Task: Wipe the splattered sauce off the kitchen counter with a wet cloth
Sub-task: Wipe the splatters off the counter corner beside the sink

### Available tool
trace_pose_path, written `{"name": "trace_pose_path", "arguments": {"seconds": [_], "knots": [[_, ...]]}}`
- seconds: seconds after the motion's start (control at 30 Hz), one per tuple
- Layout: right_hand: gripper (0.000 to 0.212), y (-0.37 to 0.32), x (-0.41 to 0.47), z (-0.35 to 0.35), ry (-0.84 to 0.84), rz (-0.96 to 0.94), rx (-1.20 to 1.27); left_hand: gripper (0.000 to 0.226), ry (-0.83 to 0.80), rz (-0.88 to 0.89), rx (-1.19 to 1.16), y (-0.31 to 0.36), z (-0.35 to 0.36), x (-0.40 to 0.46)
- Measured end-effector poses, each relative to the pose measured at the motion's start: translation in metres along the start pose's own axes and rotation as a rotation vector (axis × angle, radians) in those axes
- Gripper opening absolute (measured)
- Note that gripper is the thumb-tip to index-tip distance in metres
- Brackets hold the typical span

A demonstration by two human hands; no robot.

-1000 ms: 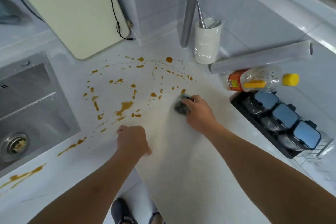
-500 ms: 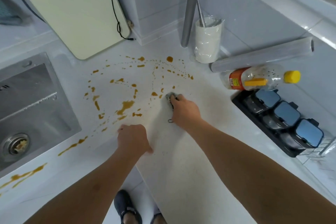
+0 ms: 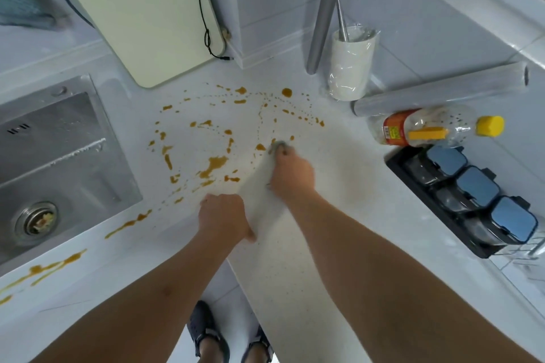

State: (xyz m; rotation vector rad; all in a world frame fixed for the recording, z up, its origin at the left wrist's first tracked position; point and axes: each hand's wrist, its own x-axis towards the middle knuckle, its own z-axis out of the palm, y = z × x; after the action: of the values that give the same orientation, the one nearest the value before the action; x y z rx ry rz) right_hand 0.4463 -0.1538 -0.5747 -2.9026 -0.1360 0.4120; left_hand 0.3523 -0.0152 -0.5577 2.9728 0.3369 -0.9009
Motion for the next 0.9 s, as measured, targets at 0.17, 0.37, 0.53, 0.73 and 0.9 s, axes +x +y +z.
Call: {"name": "trace_pose_path", "arguments": {"seconds": [0.17, 0.37, 0.53, 0.73, 0.9], "knots": [[0.084, 0.047, -0.03, -0.003, -0.042, -0.13, -0.109, 0.058, 0.015, 0.004, 0.077, 0.006, -0.015, -0.007], [0.07, 0.129, 0.003, -0.03, 0.076, 0.31, -0.058, 0.052, -0.007, -0.005, 0.118, 0.01, -0.02, -0.006], [0.069, 0.046, -0.01, -0.012, 0.038, 0.112, 0.041, 0.056, -0.042, -0.005, 0.133, 0.011, -0.023, -0.004], [0.08, 0.016, -0.061, 0.014, -0.128, -0.195, -0.058, 0.058, -0.043, -0.005, 0.166, 0.019, -0.03, -0.005], [0.078, 0.123, -0.031, -0.028, 0.004, 0.167, -0.015, 0.041, -0.024, -0.003, 0.179, 0.019, -0.026, -0.008]]}}
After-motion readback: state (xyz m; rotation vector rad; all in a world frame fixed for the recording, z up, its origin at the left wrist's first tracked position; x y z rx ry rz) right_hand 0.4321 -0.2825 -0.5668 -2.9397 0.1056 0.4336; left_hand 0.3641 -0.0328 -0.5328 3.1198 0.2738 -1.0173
